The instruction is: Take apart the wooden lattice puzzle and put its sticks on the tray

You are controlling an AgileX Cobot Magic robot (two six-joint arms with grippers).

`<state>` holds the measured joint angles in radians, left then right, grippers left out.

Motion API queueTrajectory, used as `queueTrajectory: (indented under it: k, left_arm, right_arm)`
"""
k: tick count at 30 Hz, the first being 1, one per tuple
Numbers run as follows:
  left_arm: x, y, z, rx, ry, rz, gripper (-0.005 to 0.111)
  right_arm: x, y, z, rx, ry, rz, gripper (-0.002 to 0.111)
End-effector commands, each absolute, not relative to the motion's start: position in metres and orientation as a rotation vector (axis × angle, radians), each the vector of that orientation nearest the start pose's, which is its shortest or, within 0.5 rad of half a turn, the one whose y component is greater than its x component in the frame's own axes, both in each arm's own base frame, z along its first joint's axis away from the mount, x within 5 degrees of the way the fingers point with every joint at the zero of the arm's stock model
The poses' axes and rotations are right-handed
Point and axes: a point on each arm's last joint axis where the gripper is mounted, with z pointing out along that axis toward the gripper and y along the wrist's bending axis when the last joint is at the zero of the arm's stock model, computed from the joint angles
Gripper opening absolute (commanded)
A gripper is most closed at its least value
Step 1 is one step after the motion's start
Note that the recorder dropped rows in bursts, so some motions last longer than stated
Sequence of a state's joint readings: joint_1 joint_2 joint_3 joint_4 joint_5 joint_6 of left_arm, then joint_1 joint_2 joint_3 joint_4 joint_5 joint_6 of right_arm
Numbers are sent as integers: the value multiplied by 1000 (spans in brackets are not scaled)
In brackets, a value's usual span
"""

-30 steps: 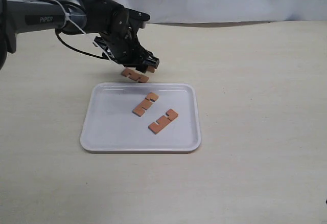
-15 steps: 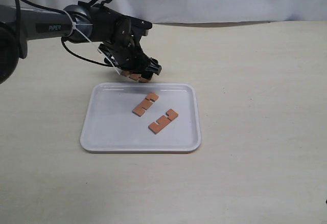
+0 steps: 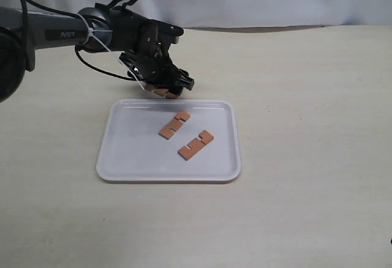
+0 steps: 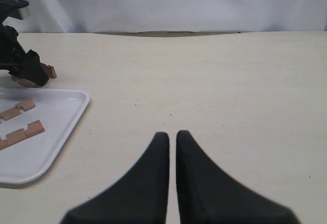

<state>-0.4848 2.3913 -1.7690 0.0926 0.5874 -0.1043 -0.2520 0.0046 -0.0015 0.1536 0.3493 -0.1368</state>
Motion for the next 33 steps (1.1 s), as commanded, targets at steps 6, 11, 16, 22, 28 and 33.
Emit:
queueTrajectory:
  k: [6, 11, 16, 22, 28, 33]
  left_arm:
    - [445, -225, 144, 612, 2527, -66, 0]
    - [440, -222, 192, 591, 2448, -84, 0]
    - [434, -218, 209, 589, 2464, -70, 0]
    - [436, -203, 187, 467, 2618, -48, 0]
    - [440, -197, 154, 491, 2704, 5, 10]
    - [440, -205, 138, 552, 2706, -36, 62]
  right_arm:
    - [53, -9, 183, 197, 1814, -130, 5]
    - [53, -9, 183, 197, 1814, -130, 5]
    - [53, -9, 183, 197, 1814, -130, 5]
    - [53, -9, 183, 197, 1814, -130, 5]
    - [53, -9, 183, 197, 1814, -130, 5]
    - [53, -9, 183, 197, 1814, -130, 5]
